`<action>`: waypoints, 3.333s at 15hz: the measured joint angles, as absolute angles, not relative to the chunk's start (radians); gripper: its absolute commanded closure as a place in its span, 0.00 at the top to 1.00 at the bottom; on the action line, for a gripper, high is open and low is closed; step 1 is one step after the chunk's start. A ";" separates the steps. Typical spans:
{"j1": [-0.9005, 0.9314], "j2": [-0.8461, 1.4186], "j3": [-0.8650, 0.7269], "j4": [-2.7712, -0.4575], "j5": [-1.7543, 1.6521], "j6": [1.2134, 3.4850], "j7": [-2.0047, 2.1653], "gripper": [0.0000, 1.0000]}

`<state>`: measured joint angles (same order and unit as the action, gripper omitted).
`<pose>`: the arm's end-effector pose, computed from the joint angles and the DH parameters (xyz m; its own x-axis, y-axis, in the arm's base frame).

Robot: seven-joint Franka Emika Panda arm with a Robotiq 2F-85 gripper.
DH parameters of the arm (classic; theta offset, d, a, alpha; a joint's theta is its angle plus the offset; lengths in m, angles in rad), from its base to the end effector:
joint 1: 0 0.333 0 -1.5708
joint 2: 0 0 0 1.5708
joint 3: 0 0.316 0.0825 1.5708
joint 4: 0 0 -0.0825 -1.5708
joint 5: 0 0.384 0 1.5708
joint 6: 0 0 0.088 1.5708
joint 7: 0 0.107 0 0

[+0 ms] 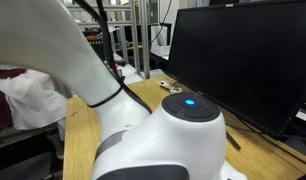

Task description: Use the eraser to wipe the white board on the table

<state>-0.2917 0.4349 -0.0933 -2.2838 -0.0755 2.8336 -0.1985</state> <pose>0.5019 -0.2009 0.1731 0.9903 -0.0999 0.0962 -0.1087 -0.9899 0.0909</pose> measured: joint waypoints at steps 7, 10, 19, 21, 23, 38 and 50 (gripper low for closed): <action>-0.289 0.441 -0.057 -2.273 -0.061 2.836 -0.253 0.27; -0.281 0.448 -0.010 -2.261 -0.061 2.836 -0.286 0.27; -0.270 0.444 0.023 -2.267 -0.072 2.836 -0.341 0.27; -0.255 0.440 0.022 -2.273 -0.087 2.836 -0.341 0.27; -0.236 0.434 0.024 -2.282 -0.093 2.836 -0.342 0.27; -0.185 0.396 0.122 -2.348 -0.094 2.835 -0.532 0.27; -0.163 0.367 0.149 -2.391 -0.193 2.819 -0.693 0.27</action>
